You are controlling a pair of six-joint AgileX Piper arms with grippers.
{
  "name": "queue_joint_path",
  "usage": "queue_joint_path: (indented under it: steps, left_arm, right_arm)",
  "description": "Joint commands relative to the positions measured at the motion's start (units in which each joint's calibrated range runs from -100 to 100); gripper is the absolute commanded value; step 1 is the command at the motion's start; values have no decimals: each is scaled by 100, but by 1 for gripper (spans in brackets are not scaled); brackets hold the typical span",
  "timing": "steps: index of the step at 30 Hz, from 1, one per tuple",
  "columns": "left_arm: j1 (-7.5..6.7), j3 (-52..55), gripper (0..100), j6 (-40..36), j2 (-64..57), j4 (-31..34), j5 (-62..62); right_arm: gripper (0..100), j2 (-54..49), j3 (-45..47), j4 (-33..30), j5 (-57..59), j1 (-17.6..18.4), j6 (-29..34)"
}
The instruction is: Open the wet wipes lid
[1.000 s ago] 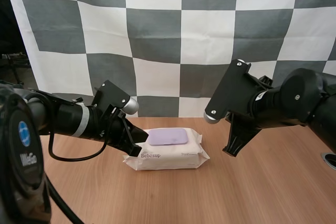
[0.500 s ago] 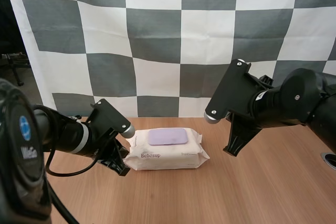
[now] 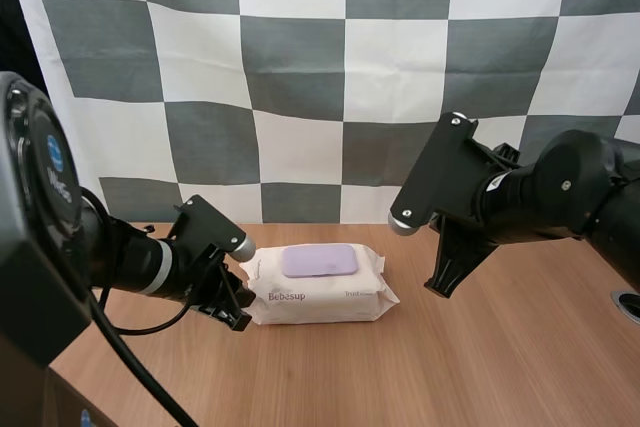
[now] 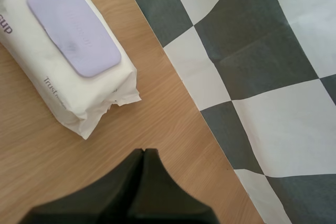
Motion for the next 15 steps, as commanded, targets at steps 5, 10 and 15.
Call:
queue_joint_path:
  steps: [5,10,15]
  left_arm:
    - [-23,-24,79,334,0,-491,28]
    - [-23,-24,100,325,0,-319,-78]
    - [-23,-24,100,325,0,-339,221]
  right_arm:
    - [0,4,7,19,68,-3,2]
    - [0,4,7,19,68,-3,2]
    - [0,4,7,19,68,-3,2]
